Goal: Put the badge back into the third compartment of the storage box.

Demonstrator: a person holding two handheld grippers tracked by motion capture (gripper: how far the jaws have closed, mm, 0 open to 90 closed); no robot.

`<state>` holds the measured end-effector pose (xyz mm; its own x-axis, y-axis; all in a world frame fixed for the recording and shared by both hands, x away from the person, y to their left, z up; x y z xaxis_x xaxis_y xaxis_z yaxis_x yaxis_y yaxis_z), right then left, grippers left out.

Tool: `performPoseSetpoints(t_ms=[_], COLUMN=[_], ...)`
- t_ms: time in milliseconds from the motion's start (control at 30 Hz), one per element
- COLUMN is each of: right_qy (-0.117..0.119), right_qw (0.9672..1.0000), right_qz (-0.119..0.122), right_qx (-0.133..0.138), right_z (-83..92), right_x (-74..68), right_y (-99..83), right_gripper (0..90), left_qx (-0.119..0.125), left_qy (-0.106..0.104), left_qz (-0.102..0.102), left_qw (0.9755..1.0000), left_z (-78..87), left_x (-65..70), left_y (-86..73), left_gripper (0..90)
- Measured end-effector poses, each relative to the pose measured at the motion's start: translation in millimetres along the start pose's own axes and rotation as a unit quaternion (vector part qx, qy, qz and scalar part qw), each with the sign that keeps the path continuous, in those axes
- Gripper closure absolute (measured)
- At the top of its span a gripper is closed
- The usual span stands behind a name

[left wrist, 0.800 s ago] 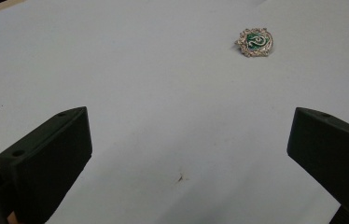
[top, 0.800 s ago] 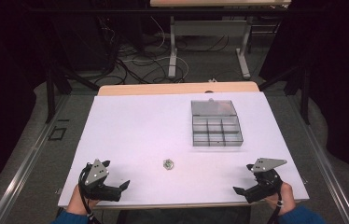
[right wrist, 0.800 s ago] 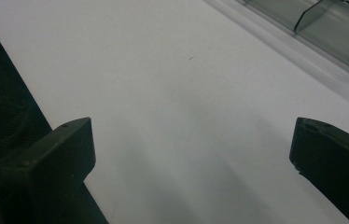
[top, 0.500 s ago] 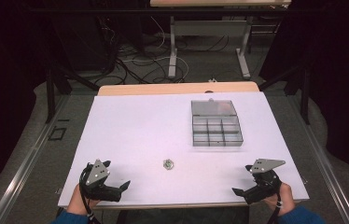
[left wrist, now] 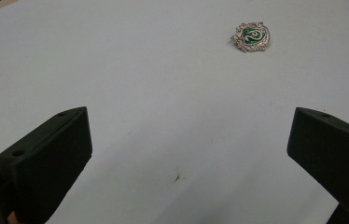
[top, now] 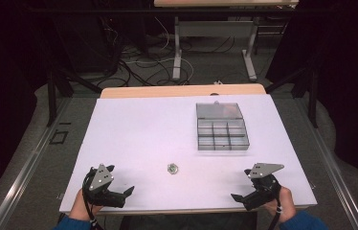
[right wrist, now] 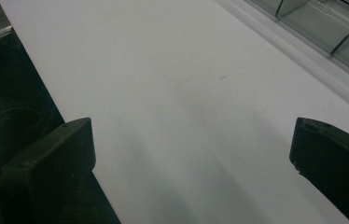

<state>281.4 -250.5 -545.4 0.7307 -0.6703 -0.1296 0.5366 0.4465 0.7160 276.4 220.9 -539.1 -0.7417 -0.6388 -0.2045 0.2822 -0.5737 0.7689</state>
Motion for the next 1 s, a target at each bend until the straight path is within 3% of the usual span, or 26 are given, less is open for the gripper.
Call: performPoseSetpoints(t_ms=[367, 1000], right_qy=[0.002, 0.013], right_qw=[0.9999, 0.9998], right_qz=[0.002, 0.012], right_qx=[-0.010, -0.006], right_z=[-12.0, -42.4], right_x=[-6.6, -12.0], right_y=[15.6, 47.8], right_gripper=[0.0, 0.0], left_qx=[-0.004, -0.004], left_qy=[-0.003, -0.007], left_qz=[0.000, 0.002], left_qw=[1.0000, 1.0000], left_z=[-0.3, -0.8], left_x=[0.2, 0.7], left_y=[0.0, -0.4], left_gripper=[0.3, 0.3])
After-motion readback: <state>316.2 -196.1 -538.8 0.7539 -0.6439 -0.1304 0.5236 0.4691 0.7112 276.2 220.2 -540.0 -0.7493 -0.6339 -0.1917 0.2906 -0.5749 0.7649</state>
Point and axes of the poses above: each handheld gripper's, and its own axes: z roughly backward along the jaws, y roughly out of its top, x roughly to its right, the point moved 2 cm from there along -z, roughly forward along the jaws, and after that the axes turned 8 degrees about -z, right-handed, at the moved point
